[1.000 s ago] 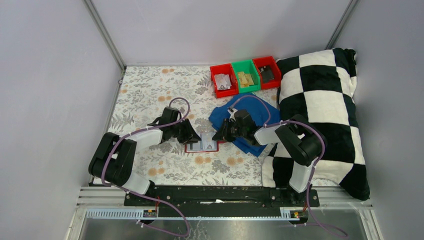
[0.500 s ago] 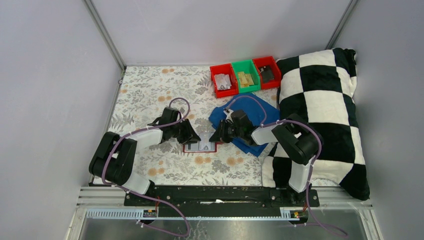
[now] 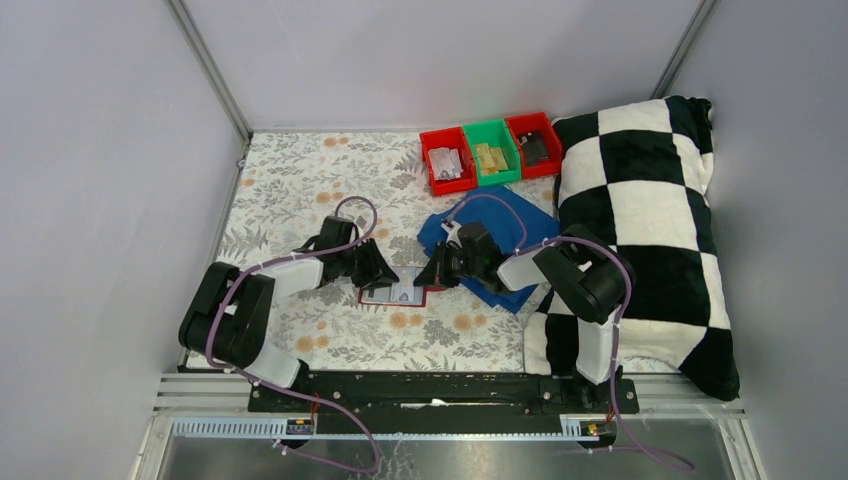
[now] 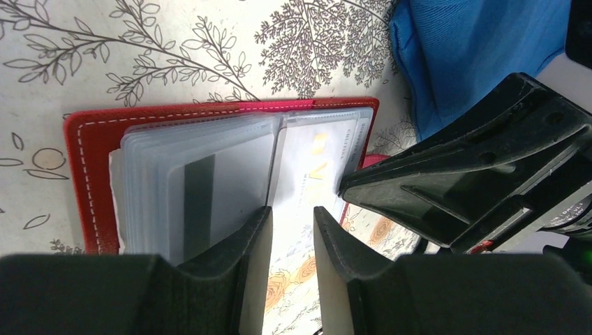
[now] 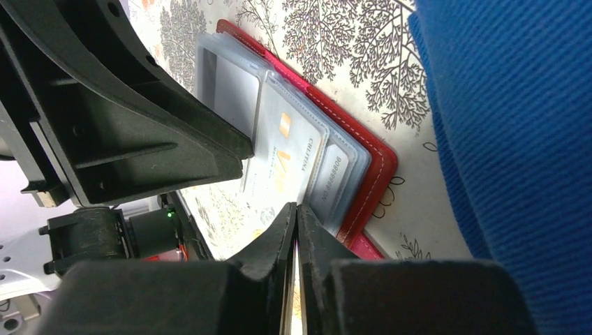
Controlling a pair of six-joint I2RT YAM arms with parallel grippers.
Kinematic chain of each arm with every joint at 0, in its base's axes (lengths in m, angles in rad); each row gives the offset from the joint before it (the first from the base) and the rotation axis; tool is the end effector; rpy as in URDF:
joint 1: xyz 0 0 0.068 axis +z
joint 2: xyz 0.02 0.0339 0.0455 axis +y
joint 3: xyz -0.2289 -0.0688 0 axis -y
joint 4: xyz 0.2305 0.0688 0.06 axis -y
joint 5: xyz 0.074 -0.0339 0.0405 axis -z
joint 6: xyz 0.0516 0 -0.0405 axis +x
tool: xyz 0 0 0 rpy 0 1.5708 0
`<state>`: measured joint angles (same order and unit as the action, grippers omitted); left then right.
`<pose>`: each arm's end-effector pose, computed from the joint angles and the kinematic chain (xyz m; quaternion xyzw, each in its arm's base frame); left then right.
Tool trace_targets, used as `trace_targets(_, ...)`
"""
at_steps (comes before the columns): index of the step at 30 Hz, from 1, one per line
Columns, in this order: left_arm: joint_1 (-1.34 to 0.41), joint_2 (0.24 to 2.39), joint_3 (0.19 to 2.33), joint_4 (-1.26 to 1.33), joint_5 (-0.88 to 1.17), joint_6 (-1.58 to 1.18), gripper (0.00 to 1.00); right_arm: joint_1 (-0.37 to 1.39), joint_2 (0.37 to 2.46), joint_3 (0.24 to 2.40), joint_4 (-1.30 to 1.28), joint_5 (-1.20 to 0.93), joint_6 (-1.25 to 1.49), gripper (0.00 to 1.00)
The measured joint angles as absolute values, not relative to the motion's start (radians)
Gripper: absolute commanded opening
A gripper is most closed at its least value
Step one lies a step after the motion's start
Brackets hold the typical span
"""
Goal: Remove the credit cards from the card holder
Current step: Remove the credit card from the card holder.
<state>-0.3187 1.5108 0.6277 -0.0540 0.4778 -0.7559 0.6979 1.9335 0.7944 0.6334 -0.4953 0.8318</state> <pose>0.2489 -0.1071 0.1054 -0.1282 0.9173 -0.3481 0.1450 0.2575 0.2480 0.0854 -0.0683 0.8417 0.4932 0.2089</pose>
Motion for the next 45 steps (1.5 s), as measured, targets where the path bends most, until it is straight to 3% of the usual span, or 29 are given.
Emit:
trace_targets(7,-0.319,1.538,0.628,-0.038,0.487,-0.749,0.32,0.675,1.978,0.794,0.701,-0.557,0.874,0.0)
trace_targets(16,-0.317,1.512,0.617,-0.035,0.476,-0.757,0.32,0.665,1.99,0.794,0.719,-0.578,0.882,0.01)
trace_targets(19,-0.316,1.436,0.607,-0.085,0.431,-0.754,0.37,0.665,1.973,0.794,0.693,-0.564,0.863,0.06)
trace_targets(21,-0.312,1.386,0.613,-0.121,0.398,-0.743,0.45,0.665,1.946,0.793,0.651,-0.539,0.838,0.15)
trace_targets(24,-0.301,1.369,0.64,-0.168,0.36,-0.725,0.48,0.663,1.906,0.793,0.587,-0.503,0.802,0.31)
trace_targets(28,-0.286,1.374,0.653,-0.216,0.318,-0.712,0.51,0.659,1.876,0.793,0.534,-0.473,0.775,0.37)
trace_targets(33,-0.283,1.382,0.662,-0.246,0.297,-0.708,0.59,0.659,1.866,0.793,0.505,-0.459,0.763,0.41)
trace_targets(45,-0.284,1.376,0.672,-0.26,0.267,-0.704,0.59,0.659,1.865,0.793,0.507,-0.461,0.764,0.42)
